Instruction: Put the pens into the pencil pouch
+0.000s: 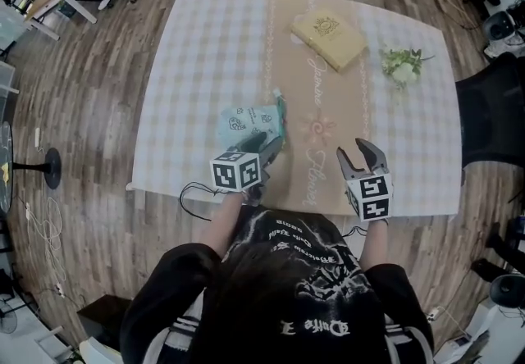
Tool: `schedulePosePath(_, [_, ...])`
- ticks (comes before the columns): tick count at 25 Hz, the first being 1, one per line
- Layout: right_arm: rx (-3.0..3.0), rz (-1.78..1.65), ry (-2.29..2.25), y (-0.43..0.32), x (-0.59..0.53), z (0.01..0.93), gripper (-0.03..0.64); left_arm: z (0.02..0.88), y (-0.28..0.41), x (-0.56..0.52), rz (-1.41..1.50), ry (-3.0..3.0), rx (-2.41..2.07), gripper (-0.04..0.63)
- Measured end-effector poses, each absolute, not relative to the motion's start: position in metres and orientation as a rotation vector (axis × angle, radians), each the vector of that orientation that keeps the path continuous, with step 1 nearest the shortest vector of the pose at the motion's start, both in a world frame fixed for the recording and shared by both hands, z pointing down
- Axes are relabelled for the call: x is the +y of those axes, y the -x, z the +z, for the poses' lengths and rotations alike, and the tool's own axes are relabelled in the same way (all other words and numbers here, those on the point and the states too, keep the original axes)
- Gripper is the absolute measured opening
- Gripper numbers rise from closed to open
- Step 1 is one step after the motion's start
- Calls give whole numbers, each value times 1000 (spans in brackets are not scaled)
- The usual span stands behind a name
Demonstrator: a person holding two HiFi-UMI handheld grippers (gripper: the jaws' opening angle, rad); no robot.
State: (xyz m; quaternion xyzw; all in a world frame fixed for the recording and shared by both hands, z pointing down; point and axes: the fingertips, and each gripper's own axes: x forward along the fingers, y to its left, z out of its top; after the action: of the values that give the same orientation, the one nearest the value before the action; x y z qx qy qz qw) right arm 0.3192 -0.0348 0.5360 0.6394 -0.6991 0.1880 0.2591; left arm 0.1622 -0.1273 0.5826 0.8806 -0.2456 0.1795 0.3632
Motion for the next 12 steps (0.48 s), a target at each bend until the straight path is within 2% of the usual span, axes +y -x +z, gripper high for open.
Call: schedulePosePath(12, [-2016, 418, -1910, -316, -23, 534, 212, 536, -141, -103, 386, -2639, -782, 204])
